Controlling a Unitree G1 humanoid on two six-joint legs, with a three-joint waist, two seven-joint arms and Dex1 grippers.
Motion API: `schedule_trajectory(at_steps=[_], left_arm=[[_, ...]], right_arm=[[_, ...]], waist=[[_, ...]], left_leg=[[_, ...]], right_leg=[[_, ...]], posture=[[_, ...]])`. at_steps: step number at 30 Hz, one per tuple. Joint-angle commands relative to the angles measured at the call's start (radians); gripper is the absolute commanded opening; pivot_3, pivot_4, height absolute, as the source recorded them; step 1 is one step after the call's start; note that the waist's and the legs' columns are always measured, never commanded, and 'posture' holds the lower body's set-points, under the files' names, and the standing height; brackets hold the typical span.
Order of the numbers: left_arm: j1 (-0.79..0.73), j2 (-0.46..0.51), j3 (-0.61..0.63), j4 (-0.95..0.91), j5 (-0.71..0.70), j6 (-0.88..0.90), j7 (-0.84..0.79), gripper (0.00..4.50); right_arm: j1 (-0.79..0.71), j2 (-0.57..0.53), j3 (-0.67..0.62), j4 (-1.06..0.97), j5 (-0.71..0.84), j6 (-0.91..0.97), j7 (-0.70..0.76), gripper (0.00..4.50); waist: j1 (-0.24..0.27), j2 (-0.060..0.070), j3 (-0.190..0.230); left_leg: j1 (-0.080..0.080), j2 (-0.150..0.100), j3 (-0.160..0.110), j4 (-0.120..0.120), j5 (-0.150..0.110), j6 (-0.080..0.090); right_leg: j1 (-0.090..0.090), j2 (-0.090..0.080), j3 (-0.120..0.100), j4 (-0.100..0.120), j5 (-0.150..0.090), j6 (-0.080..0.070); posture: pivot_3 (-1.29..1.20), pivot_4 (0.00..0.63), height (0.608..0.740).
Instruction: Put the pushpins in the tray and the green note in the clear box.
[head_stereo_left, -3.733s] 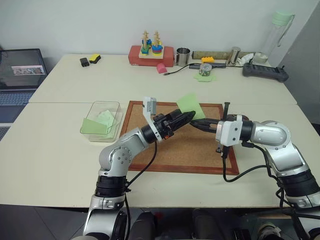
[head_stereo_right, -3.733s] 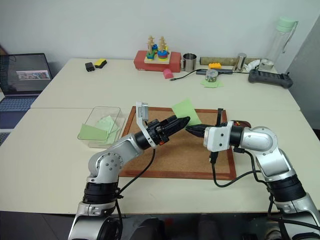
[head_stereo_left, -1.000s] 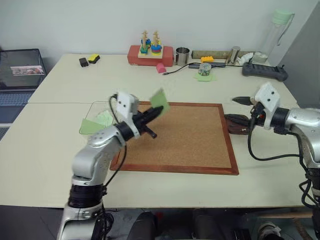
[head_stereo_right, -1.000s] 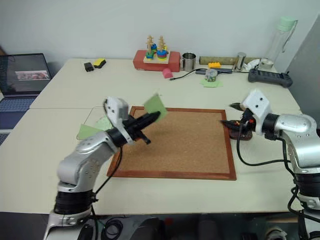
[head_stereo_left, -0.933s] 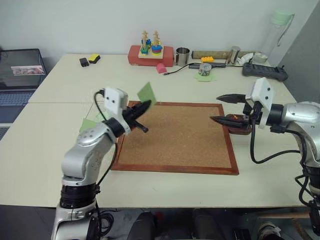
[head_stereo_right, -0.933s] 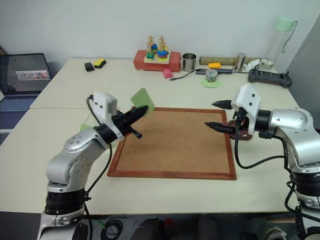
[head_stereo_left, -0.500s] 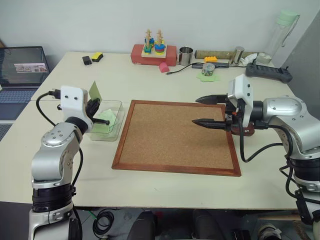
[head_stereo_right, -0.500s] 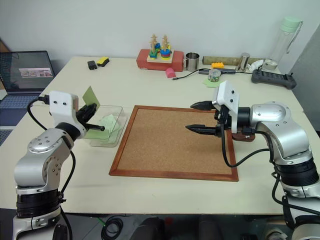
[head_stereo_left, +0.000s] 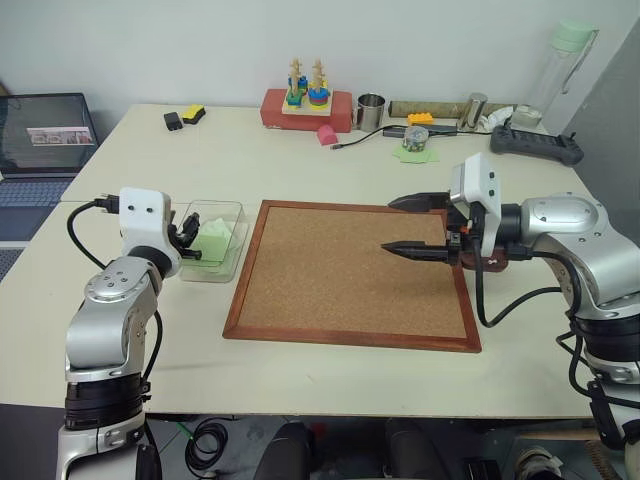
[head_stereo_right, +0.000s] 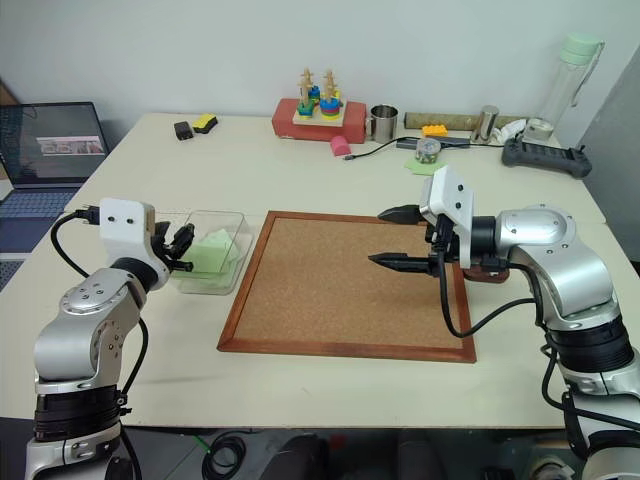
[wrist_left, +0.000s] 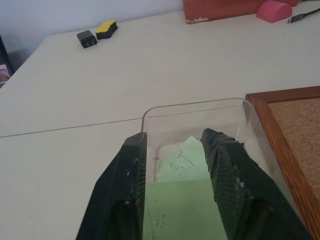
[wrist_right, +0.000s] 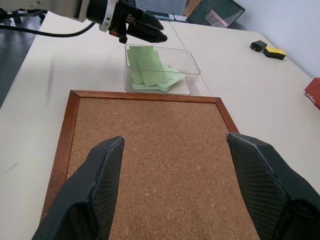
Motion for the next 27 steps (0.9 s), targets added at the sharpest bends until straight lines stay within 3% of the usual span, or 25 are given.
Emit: schedule_trajectory(at_steps=[1, 4, 10, 16, 20, 27], left_arm=[[-0.022, 0.029, 0.032, -0.055, -0.02, -0.031, -0.046, 2.64], [-0.001, 0.1, 0.025, -0.104, -0.071, -0.007, -0.173, 2.89], [0.164, 0.377, 0.099, -0.153, -0.173, -0.024, -0.543, 2.89], [0.299, 0.556, 0.277, 0.059, -0.149, -0.168, -0.788, 2.89], [0.344, 0.627, 0.373, 0.232, -0.121, -0.223, -0.859, 2.89], [0.377, 0.647, 0.419, 0.323, -0.124, -0.27, -0.946, 2.89]], right_arm=[[-0.001, -0.009, -0.018, -0.008, -0.003, -0.024, 0.003, 3.41], [0.023, -0.022, -0.046, -0.001, 0.001, -0.037, 0.004, 3.41], [0.149, -0.133, -0.124, 0.046, -0.021, -0.075, 0.021, 3.41], [0.253, -0.321, -0.252, 0.129, -0.022, -0.069, 0.098, 3.41], [0.317, -0.396, -0.339, 0.206, -0.03, -0.085, 0.113, 3.41], [0.405, -0.427, -0.392, 0.224, -0.026, -0.095, 0.146, 3.41]], waist=[[0.0, 0.0, 0.0], [-0.001, 0.0, 0.0], [-0.005, 0.001, 0.0], [-0.004, 0.001, 0.001], [-0.007, 0.002, 0.001], [-0.009, 0.002, 0.001]], left_leg=[[0.0, 0.0, 0.0, 0.0, 0.0, 0.0], [0.0, 0.0, 0.0, 0.0, 0.0, 0.0], [0.0, 0.0, 0.003, -0.005, 0.0, 0.0], [0.002, 0.003, 0.004, -0.013, 0.0, 0.0], [0.003, 0.004, 0.005, -0.014, 0.0, 0.0], [0.003, 0.005, 0.008, -0.013, 0.0, 0.0]], right_leg=[[0.0, 0.0, 0.0, 0.0, 0.0, 0.0], [0.0, 0.0, 0.0, 0.0, 0.0, 0.0], [-0.001, 0.0, 0.001, -0.002, 0.0, 0.0], [-0.004, 0.0, 0.001, -0.003, -0.001, -0.003], [-0.004, 0.0, 0.0, -0.002, -0.003, -0.005], [-0.004, 0.0, 0.002, -0.002, -0.003, -0.005]], posture=[[0.0, 0.15, 0.74], [0.0, 0.15, 0.74], [0.0, 0.15, 0.74], [0.0, 0.15, 0.74], [0.0, 0.15, 0.74], [0.0, 0.15, 0.74]])
